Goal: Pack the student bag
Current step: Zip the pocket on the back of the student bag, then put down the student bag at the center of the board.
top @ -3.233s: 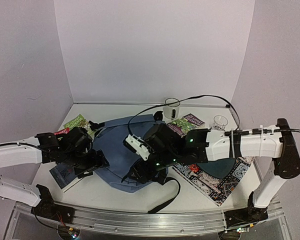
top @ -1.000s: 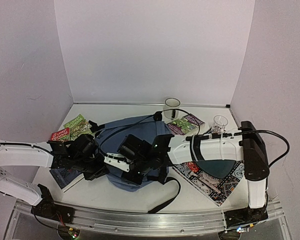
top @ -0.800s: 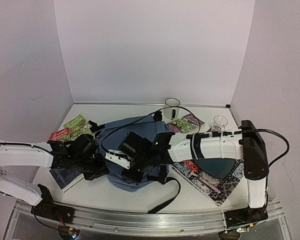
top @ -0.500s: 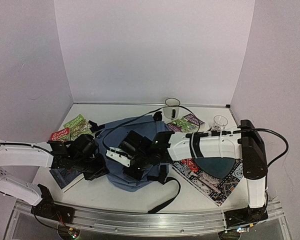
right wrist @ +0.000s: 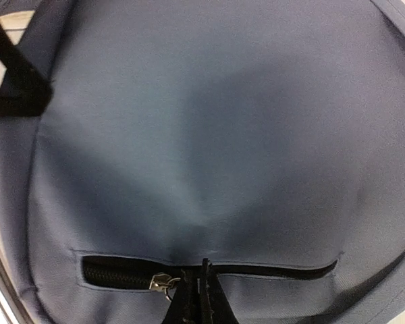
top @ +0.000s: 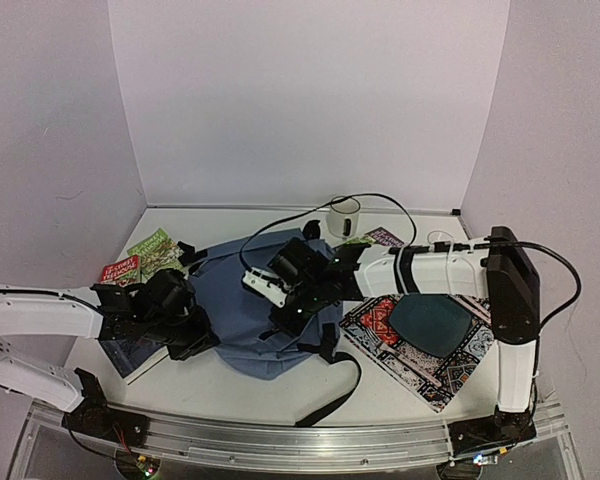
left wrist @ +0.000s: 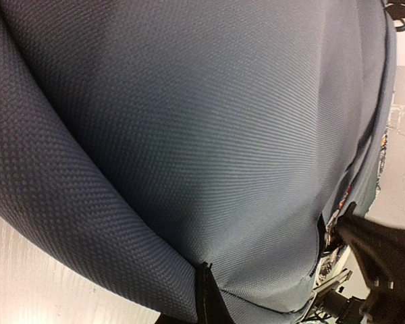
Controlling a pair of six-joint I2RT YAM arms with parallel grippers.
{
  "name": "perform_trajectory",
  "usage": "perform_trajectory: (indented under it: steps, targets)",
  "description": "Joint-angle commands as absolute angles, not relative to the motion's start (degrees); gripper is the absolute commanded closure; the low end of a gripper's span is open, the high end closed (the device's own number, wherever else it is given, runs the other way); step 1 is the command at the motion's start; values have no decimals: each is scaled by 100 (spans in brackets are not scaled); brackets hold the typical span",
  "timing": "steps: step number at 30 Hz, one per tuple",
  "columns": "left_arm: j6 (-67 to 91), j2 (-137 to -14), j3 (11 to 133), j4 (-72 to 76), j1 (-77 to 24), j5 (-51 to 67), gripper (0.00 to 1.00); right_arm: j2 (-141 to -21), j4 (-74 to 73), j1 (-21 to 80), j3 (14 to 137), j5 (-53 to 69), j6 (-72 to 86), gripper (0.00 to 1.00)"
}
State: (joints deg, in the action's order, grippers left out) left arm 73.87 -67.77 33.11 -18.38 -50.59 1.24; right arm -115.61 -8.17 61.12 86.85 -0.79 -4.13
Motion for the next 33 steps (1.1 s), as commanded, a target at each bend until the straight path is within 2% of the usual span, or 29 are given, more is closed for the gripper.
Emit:
perform_trajectory:
  steps: [1, 11, 18, 21, 23, 25, 29, 33]
  targets:
    - [7506, -6371, 3110, -2611, -5054, -279, 100, -11203, -988, 5328, 8559, -716, -306, 100]
    - [7872, -5348, 2634, -3295, -5056, -457, 100, -11360, -852, 4433, 8736, -1047, -221, 100]
    - [7562, -5414, 2903, -3316, -5054, -596, 99, -11266, -834, 4410, 8932, 585, 183, 98]
    - [7195, -5673, 3259, -3317, -5054, -714, 90, -11079, -753, 4405, 8821, 1073, 481, 86]
    - [6980, -5813, 3468, -3322, -5055, -813, 82, -10881, -725, 4400, 8688, 1085, 643, 74]
    - [6783, -5940, 3678, -3322, -5054, -920, 72, -10660, -719, 4380, 8499, 943, 834, 59]
    - [6381, -6116, 4053, -3372, -5054, -1098, 51, -10228, -631, 4199, 7973, 781, 1238, 37]
    - [6156, -6185, 4312, -3502, -5041, -1324, 31, -10005, -352, 3825, 7435, 960, 1692, 21]
